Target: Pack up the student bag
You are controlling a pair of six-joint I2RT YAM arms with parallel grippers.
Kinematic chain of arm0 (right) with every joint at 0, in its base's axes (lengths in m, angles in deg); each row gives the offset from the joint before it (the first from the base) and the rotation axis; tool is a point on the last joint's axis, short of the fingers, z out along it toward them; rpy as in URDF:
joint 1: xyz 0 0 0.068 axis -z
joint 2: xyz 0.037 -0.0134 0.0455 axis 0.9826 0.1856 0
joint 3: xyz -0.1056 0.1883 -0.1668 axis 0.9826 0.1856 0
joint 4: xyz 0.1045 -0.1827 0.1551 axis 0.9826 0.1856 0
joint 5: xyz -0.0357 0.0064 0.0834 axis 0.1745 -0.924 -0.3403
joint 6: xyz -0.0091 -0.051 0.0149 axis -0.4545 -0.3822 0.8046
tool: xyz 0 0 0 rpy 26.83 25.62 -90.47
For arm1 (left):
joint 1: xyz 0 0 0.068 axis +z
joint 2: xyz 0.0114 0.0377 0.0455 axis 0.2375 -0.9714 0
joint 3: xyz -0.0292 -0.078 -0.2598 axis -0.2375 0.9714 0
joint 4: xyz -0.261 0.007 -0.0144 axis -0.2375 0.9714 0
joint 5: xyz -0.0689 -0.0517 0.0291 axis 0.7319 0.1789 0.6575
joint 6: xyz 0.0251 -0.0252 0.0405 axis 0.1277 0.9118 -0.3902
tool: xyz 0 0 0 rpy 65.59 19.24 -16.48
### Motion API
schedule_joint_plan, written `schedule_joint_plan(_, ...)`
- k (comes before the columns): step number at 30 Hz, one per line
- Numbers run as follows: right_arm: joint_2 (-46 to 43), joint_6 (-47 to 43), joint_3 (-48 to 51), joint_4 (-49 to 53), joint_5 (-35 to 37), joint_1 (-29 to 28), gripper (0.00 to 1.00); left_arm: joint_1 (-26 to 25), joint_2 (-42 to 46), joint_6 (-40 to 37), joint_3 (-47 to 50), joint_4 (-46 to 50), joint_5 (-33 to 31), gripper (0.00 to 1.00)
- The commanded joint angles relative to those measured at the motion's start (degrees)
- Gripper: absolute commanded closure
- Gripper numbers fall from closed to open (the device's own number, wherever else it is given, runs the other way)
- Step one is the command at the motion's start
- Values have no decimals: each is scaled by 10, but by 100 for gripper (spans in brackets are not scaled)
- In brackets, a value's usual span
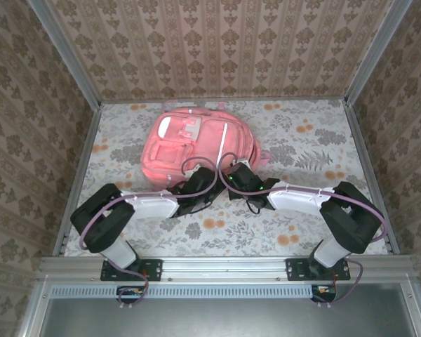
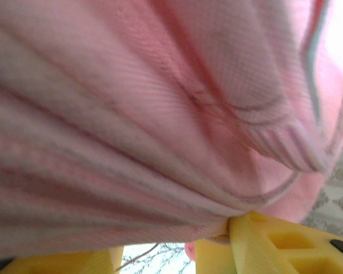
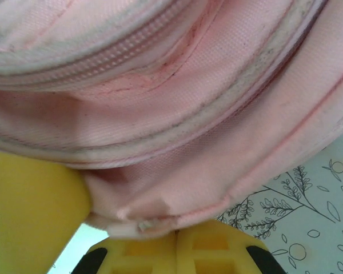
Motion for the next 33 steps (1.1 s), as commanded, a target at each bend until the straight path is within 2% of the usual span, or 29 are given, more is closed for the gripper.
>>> schedule_joint_plan(1,-16,4,-4,-15,-29,-8,100,5,-26,30,-9,-25,-34,65)
schedule_joint_plan(4,-20,7,-3,-13,-31,-7,100,15,-15,26,-5,-2,-35,100)
schedule_joint_plan(11,-21,-15,-3,9,-20,-4,100,39,96,-11,4,173,-61,100)
schedule_joint_plan(16,-34,-42,0,32,-5,10,100,66,185,-36,13,339,-73,100)
schedule_joint_plan(22,-49,-71,1,53,-10,35,100,94,289,-38,68,408,-76,100)
schedule_joint_plan(27,-16,-94,-15,56,-21,52,100,127,381,-66,85,479,-79,100)
schedule_joint_plan(30,10,-106,-33,54,-30,55,100,190,443,-115,96,523,-58,100)
schedule_joint_plan(33,23,-108,-50,56,-45,54,100,305,483,-192,107,532,16,100)
